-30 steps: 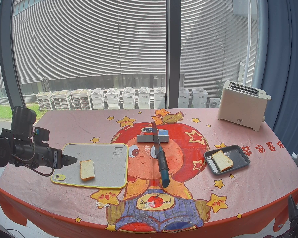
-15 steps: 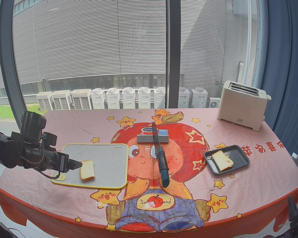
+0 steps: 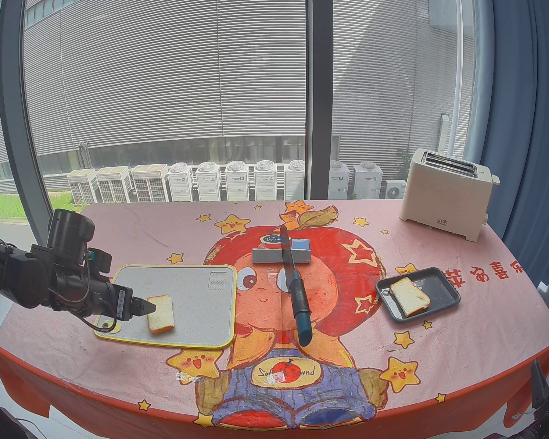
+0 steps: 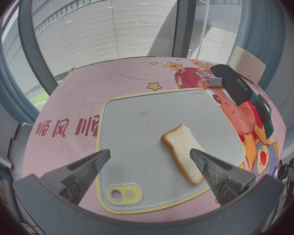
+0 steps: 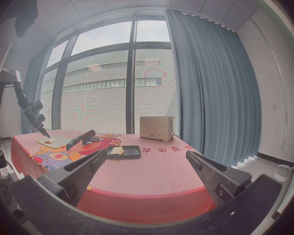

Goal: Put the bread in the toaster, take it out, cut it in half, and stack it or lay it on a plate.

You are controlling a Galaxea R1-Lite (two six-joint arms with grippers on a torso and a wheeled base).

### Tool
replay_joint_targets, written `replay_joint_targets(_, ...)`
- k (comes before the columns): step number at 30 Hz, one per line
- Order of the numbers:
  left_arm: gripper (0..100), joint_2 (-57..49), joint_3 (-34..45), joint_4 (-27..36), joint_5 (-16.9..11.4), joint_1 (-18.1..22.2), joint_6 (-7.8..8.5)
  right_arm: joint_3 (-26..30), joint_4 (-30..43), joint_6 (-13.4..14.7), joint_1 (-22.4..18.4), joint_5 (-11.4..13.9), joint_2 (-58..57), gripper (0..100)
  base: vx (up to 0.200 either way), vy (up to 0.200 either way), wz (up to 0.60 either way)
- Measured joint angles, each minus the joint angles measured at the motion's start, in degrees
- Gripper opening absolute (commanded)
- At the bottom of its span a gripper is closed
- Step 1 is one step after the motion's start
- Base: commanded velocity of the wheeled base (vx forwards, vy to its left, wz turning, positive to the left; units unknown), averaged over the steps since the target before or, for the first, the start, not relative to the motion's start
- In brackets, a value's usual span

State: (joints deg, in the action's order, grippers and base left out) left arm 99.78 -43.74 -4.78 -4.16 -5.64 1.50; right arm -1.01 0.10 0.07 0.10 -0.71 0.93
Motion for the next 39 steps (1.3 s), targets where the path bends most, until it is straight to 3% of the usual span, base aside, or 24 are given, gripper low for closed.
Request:
replay_joint_targets(8, 100, 2.01, -0.30, -1.51, 0.22, 0.17, 0.02, 0.00, 0.00, 0.02, -0.02, 0.00, 0.00, 100, 0.000, 0.000, 0.00)
replay_joint_targets(15, 100, 3.34, -0.02, -3.24, 2.49, 0.28, 0.00, 0.02, 0.00, 0.00, -0.02, 0.02, 0.00, 100, 0.000, 0.000, 0.00)
replay_joint_targets(29, 100, 4.60, 0.28, -3.71, 2.66, 0.16, 0.02, 0.02, 0.00, 0.02, -0.05, 0.00, 0.00, 100, 0.000, 0.000, 0.00)
replay_joint_targets(30, 0, 4.60, 0.37, -3.73, 2.66, 0.11, 0.09, 0.02, 0.00, 0.02, -0.02, 0.00, 0.00, 100, 0.000, 0.000, 0.00)
replay_joint_targets(39, 0, 4.57, 0.83, -3.78, 2.57, 0.02, 0.24, 0.02, 0.00, 0.02, 0.00, 0.00, 0.00, 100, 0.000, 0.000, 0.00)
